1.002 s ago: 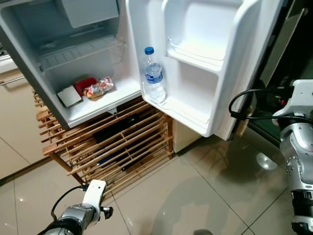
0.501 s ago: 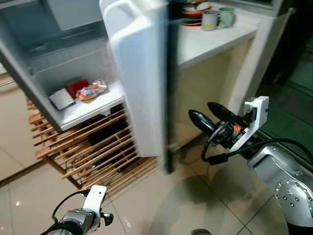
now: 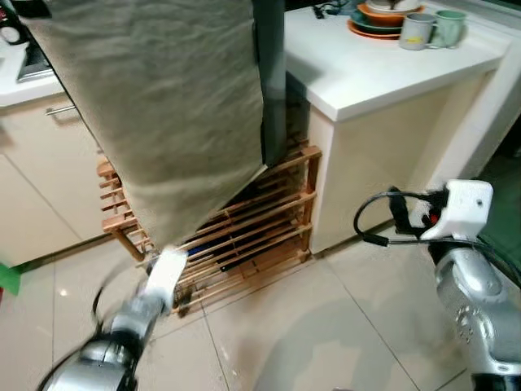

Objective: Restocking fridge

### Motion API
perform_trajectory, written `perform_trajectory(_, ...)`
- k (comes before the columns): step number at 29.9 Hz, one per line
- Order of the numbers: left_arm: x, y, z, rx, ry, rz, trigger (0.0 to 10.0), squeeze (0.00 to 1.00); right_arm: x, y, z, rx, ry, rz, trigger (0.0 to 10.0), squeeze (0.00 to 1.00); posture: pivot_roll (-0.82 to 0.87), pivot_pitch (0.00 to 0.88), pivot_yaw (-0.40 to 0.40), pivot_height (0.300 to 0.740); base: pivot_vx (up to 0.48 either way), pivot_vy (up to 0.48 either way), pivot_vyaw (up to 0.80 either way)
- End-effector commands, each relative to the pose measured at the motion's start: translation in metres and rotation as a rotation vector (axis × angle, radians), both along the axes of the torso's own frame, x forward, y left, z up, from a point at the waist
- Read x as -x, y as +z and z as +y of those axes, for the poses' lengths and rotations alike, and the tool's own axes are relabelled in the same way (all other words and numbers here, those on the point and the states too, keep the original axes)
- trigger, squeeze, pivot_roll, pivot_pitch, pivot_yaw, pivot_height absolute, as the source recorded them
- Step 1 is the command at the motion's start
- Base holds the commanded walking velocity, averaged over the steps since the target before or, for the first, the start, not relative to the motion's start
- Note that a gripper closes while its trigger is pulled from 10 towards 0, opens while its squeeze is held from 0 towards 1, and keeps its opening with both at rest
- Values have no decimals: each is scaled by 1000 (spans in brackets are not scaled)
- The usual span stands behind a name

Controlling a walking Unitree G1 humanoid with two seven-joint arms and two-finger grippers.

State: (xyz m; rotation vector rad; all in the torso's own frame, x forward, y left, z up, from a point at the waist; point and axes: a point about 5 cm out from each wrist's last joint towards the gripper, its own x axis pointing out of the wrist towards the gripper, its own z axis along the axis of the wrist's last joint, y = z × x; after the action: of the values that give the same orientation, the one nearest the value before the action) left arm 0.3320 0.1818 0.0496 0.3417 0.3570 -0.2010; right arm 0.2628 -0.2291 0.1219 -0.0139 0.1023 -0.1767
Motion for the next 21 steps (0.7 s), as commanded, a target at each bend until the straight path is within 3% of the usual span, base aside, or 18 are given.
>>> perform_trajectory(1, 5, 10, -13, 111, -60, -118, 10000, 0, 2, -4, -5, 42, -64, -19, 10000, 0, -205, 0, 91, 740, 0, 0, 0)
perform_trajectory(2, 5, 10, -13, 111, -60, -118, 10000, 0, 2, -4, -5, 42, -64, -19, 10000, 0, -205, 0, 91, 740, 0, 0, 0)
perform_trajectory(5, 6, 50, -37, 380, -104, -280, 10000, 0, 4, -3, -7, 91, -104, -72, 10000, 0, -207, 0, 99, 740, 0, 0, 0)
perform_trajectory(9, 5, 65, -45, 551, -95, -304, 10000, 0, 6, -3, -8, 84, -114, -93, 10000, 0, -212, 0, 104, 740, 0, 0, -200)
perform_trajectory(15, 7, 68, -38, 615, -52, -268, 10000, 0, 10, -8, -6, 96, -115, -111, 10000, 0, -217, 0, 101, 740, 0, 0, -790)
perform_trajectory(21, 11, 64, -28, 591, -30, -248, 10000, 0, 18, -16, -3, 106, -111, -88, 10000, 0, -219, 0, 100, 740, 0, 0, -778)
